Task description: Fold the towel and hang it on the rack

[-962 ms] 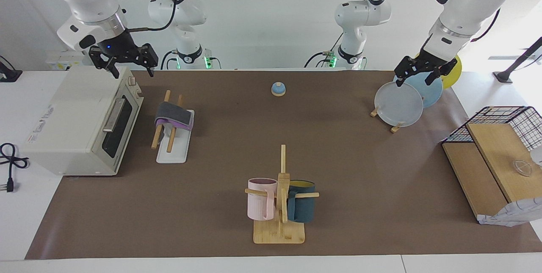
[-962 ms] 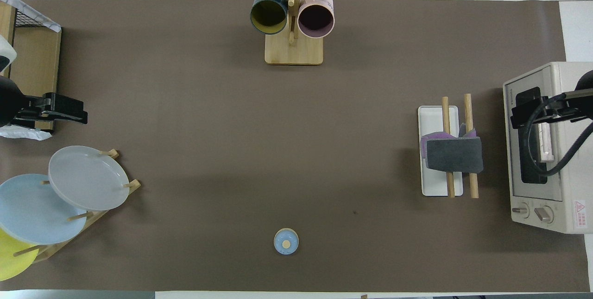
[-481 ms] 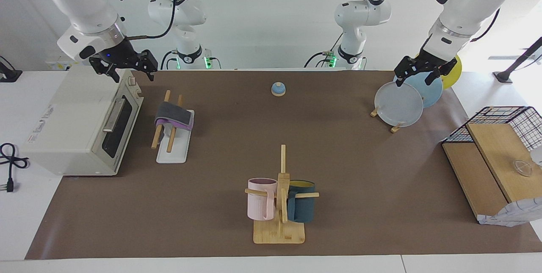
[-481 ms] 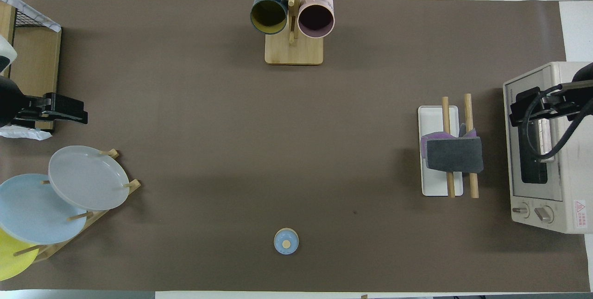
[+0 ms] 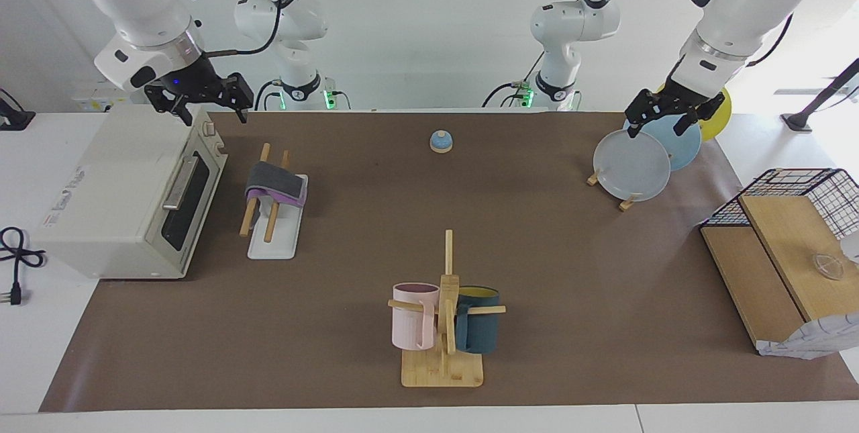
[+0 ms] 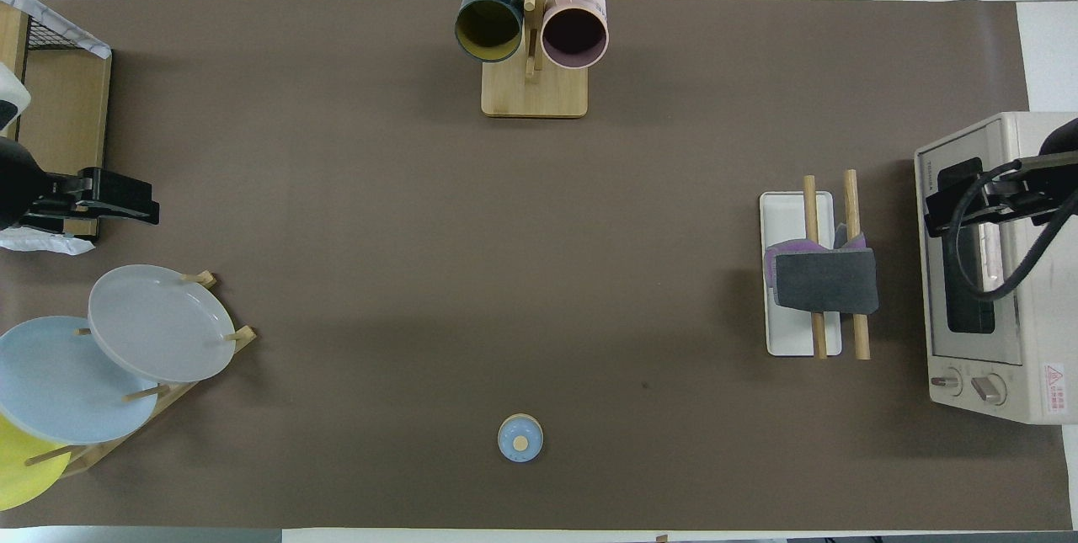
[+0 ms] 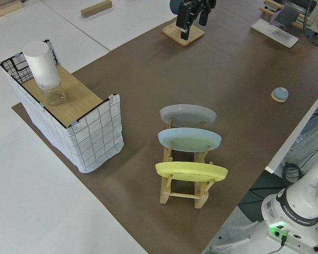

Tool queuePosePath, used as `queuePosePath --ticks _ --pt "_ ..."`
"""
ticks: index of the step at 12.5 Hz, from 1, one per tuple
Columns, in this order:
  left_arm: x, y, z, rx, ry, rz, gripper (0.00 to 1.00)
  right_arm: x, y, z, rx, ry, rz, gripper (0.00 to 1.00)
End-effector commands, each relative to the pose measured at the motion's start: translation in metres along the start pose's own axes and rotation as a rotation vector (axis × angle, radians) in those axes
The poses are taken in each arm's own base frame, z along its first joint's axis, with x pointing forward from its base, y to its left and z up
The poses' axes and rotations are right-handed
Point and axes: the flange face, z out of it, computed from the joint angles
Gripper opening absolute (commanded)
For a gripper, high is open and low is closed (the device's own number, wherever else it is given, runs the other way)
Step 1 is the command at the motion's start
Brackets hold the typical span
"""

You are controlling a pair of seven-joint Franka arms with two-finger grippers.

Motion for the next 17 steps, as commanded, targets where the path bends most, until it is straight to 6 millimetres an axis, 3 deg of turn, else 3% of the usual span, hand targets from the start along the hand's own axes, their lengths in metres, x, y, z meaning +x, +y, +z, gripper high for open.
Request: queuePosePath --ticks 1,17 --pt "-0.0037 -0.0034 -0.0041 -0.013 0.008 0.003 1.00 0.0044 -0.0026 -0.0003 -0.007 0.047 0.038 1.00" --pt "-0.0039 -0.0028 -0.0039 -0.012 0.007 0.004 1.00 0.0009 0.0049 -0.0051 -0.008 0.066 0.049 1.00"
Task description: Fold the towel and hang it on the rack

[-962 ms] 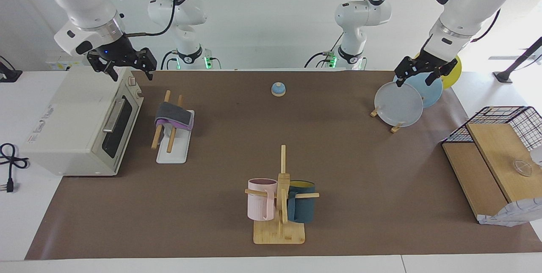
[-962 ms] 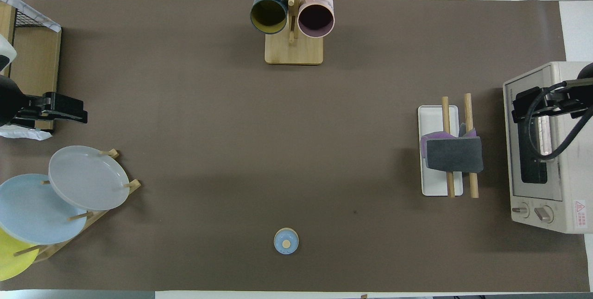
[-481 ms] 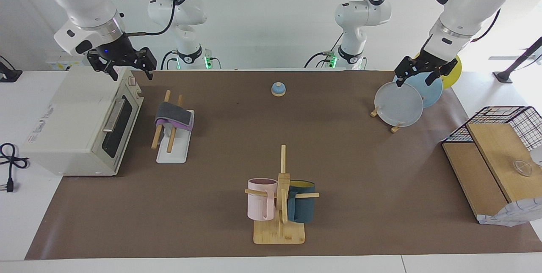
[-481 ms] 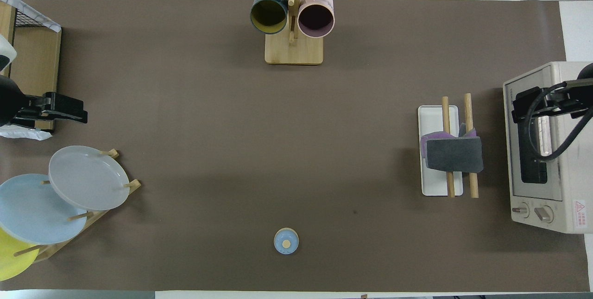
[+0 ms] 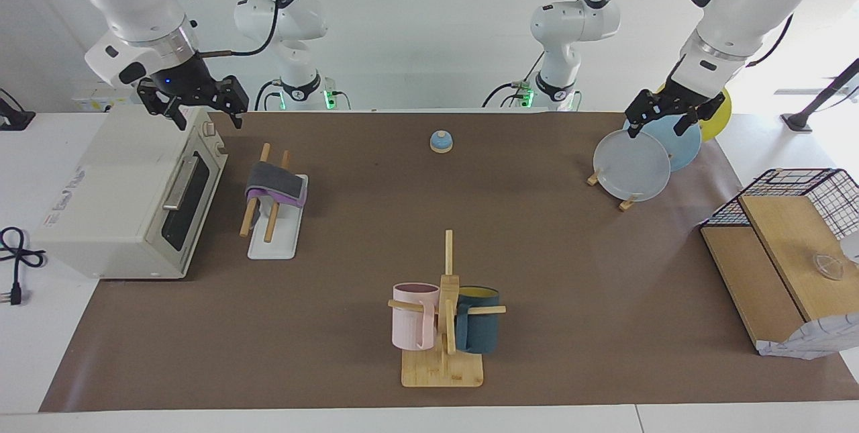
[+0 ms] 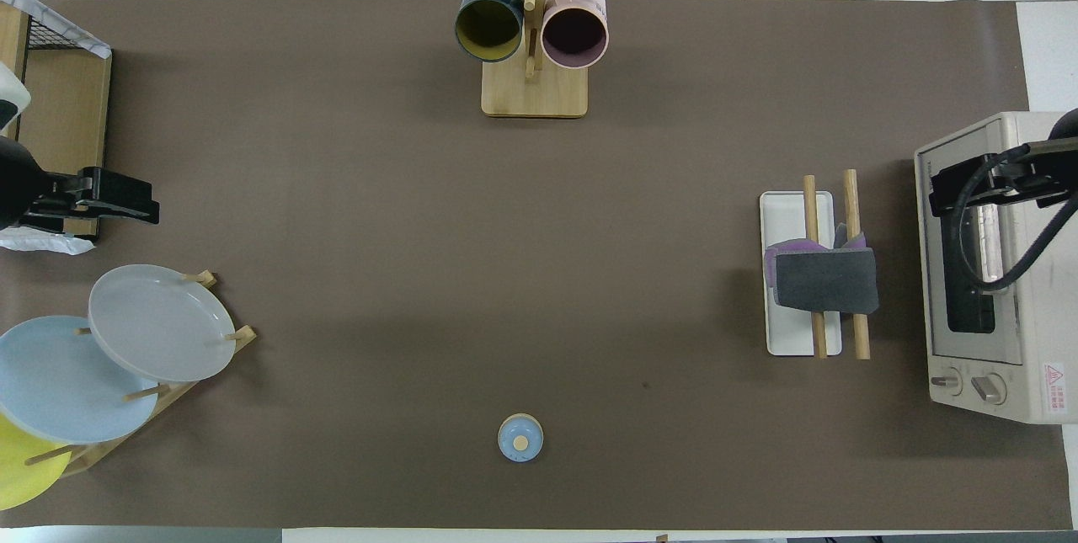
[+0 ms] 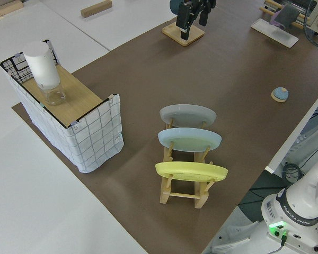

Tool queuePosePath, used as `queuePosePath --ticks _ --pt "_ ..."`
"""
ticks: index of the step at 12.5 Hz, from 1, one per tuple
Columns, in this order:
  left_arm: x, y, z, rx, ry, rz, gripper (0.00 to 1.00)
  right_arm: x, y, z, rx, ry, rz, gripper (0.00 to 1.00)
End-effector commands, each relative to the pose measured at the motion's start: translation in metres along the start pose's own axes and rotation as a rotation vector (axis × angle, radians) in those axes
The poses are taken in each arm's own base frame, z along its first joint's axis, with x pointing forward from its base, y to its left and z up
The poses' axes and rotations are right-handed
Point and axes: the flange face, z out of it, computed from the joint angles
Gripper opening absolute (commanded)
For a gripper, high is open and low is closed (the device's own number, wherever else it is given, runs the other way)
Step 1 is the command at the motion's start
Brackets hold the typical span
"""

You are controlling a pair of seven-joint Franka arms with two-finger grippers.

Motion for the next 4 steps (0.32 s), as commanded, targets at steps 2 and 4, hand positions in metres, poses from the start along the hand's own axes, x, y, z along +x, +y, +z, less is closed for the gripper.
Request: queuePosePath --ticks 2,4 --pt "-0.0039 -0.0026 -0.0039 -0.012 0.007 0.005 1.00 -0.0053 0.0035 0.0006 -0.004 0.000 0.028 1.00" --pt "-0.0039 -0.0024 -0.0039 -0.013 0.007 0.005 1.00 -0.0052 0.0045 0.0005 -0.005 0.001 0.031 1.00"
